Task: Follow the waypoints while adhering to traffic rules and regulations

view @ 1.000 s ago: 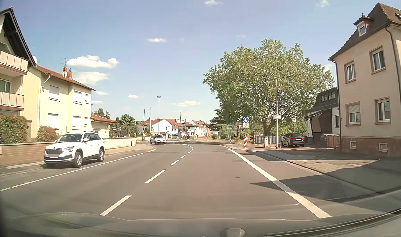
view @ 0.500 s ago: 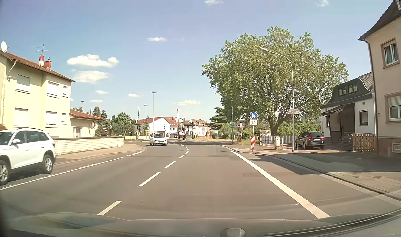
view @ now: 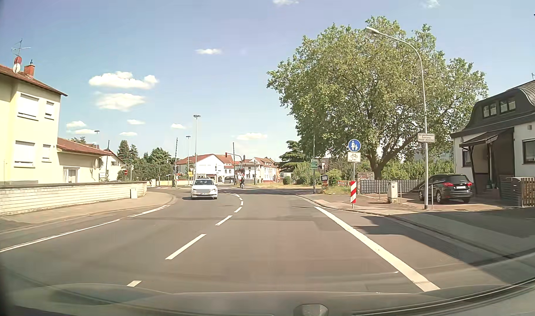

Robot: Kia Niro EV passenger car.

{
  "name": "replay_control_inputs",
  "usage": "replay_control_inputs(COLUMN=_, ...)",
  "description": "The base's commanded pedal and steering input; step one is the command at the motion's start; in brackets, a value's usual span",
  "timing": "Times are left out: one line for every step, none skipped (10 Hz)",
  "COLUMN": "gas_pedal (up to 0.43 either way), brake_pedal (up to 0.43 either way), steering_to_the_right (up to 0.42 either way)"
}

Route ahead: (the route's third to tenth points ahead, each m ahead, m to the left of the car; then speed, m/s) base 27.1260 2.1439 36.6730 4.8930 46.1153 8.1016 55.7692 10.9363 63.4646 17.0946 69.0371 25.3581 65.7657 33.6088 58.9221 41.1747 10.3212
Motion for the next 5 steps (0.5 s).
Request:
replay_control_inputs(gas_pedal=0.0, brake_pedal=0.177, steering_to_the_right=-0.002)
replay_control_inputs(gas_pedal=0.0, brake_pedal=0.183, steering_to_the_right=-0.005)
replay_control_inputs(gas_pedal=0.0, brake_pedal=0.183, steering_to_the_right=-0.008)
replay_control_inputs(gas_pedal=0.0, brake_pedal=0.189, steering_to_the_right=-0.01)
replay_control_inputs(gas_pedal=0.0, brake_pedal=0.189, steering_to_the_right=-0.012)
